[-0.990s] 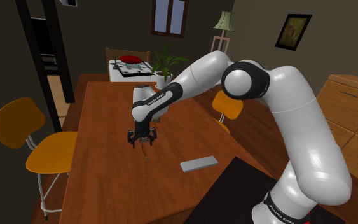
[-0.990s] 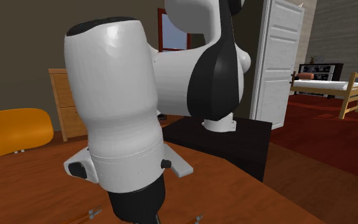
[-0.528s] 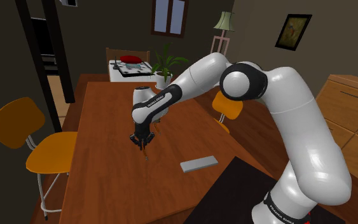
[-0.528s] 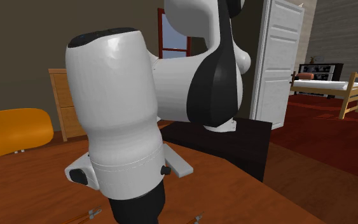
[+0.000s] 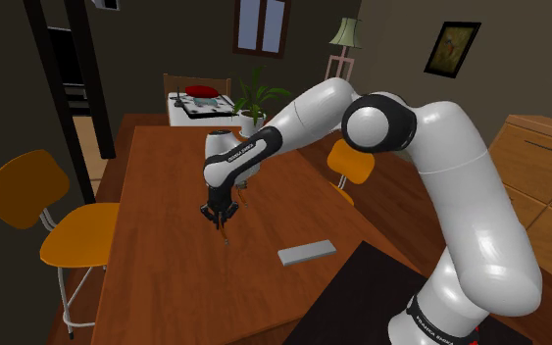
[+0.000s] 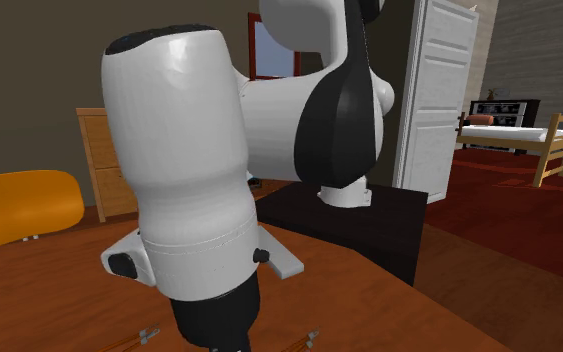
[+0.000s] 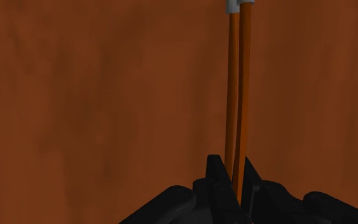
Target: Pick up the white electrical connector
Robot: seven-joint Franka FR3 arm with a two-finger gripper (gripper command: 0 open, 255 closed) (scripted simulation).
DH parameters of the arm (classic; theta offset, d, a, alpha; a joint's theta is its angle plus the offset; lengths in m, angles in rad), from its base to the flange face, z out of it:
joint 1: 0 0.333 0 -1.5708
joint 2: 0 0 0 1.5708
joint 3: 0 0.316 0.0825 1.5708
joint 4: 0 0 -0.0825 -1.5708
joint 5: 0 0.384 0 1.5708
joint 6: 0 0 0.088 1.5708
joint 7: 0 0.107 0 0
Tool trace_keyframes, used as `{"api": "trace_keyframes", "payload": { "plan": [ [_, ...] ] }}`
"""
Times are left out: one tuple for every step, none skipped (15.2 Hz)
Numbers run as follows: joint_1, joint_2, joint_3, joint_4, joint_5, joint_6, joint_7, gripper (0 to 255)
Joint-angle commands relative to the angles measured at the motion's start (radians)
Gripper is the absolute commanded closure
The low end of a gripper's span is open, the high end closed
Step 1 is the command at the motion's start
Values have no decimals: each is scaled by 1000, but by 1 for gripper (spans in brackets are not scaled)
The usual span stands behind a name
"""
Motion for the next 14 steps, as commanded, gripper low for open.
{"api": "trace_keyframes", "payload": {
  "plan": [
    [-2, -20, 1, -4, 1, -16, -1, 255],
    [-2, -30, 2, -6, 2, -24, -1, 255],
    [-3, -39, 2, -7, 2, -32, -1, 255],
    [-3, -49, 3, -8, 3, -40, -1, 255],
    [-4, -58, 3, -9, 3, -49, -1, 255],
    [-4, -67, 4, -10, 4, -57, -1, 255],
    [-4, -76, 4, -10, 5, -66, -1, 255],
    [-5, -85, 5, -11, 5, -74, -1, 255],
    [-5, -94, 5, -10, 6, -83, 0, 255],
    [-6, -102, 6, -10, 6, -92, 0, 255],
    [-6, -111, 6, -9, 7, -101, 0, 255],
    [-6, -119, 7, -9, 7, -110, 0, 255],
    [-6, -120, 7, -8, 8, -112, 0, 255],
    [-6, -120, 7, -8, 8, -112, 0, 255]
  ]
}}
